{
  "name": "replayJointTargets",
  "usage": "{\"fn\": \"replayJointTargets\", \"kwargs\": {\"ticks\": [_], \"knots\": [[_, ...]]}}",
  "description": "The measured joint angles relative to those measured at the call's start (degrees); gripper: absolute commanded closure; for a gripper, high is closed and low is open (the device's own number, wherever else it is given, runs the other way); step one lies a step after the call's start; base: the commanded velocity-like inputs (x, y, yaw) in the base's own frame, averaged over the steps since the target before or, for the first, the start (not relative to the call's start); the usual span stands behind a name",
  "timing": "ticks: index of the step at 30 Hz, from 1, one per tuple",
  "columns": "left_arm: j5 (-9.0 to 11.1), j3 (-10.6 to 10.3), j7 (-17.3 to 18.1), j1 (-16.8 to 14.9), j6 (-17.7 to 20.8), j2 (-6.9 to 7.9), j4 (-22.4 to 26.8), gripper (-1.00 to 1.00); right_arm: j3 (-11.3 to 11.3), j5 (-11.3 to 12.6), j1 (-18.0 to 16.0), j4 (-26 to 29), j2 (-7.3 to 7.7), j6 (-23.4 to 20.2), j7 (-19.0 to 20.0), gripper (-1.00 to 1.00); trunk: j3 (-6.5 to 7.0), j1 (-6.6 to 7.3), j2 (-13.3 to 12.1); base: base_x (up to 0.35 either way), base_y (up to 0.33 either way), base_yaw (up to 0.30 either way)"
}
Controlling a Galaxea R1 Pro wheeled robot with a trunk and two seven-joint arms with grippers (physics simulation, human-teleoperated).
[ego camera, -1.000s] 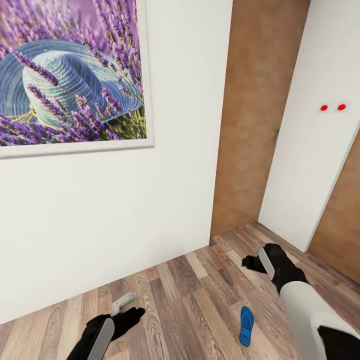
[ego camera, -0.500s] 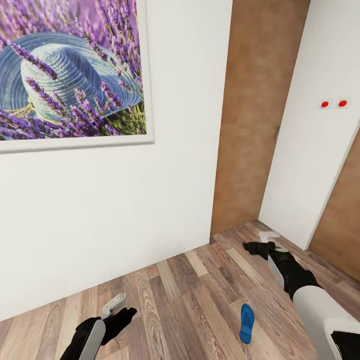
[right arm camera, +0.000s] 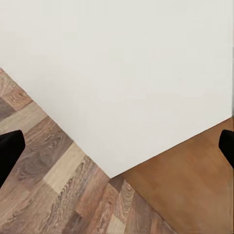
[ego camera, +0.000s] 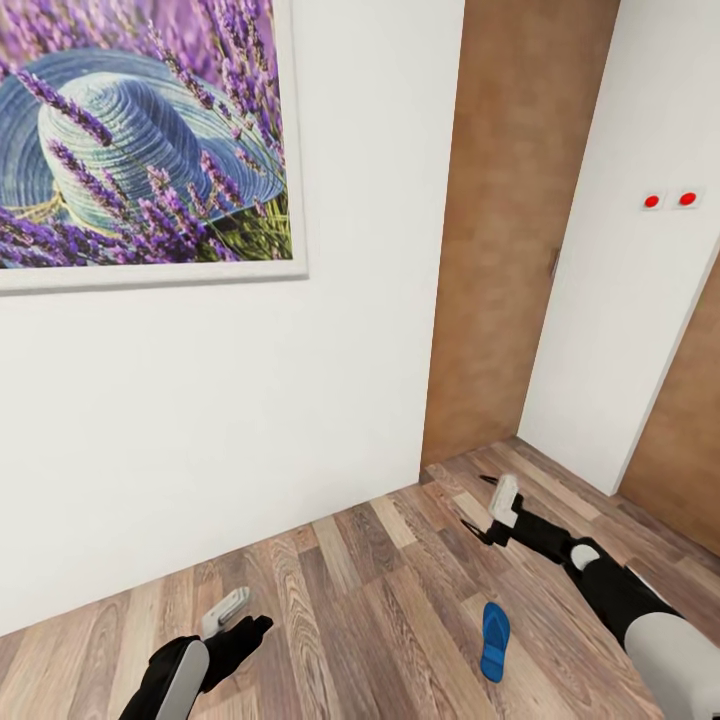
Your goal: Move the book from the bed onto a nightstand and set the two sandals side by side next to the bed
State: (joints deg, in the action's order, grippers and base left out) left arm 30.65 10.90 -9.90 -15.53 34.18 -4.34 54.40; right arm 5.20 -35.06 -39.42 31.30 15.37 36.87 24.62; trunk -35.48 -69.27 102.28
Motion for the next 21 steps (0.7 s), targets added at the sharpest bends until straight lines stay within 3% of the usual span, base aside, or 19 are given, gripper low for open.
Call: {"fn": "replayJointTargets", "kwargs": {"ticks": [4,8,12,16,21], "knots": [[-0.09,-0.07,-0.02,0.0,-0.05,0.0,0.0,-1.0,0.37,-3.43,0.02,0.27,0.69,1.28,-0.21,-1.0,-0.72,-0.88,1.6,0.0,0.0,0.0],[-0.26,-0.11,-0.03,0.0,-0.07,0.0,0.0,-1.0,0.49,-10.76,-0.12,0.46,1.91,2.2,0.04,-1.0,-1.44,-1.76,3.21,0.0,0.0,0.0],[-0.41,-0.12,-0.03,0.0,-0.08,0.0,0.0,-1.0,0.32,-18.58,-0.57,0.94,2.16,2.18,0.16,-1.0,-2.15,-2.64,4.81,0.0,0.0,0.0],[-0.53,-0.16,-0.05,0.0,-0.11,-0.03,-0.03,-1.0,0.22,-24.31,-0.79,3.59,2.21,1.91,0.32,-1.0,-2.87,-3.52,6.42,0.0,0.0,0.0],[-0.64,-0.21,-0.1,0.0,-0.2,-0.03,-0.11,-1.0,-0.06,-26.4,-0.84,5.1,2.07,1.49,0.14,-1.0,-3.77,-4.61,8.42,0.0,0.0,0.0]]}}
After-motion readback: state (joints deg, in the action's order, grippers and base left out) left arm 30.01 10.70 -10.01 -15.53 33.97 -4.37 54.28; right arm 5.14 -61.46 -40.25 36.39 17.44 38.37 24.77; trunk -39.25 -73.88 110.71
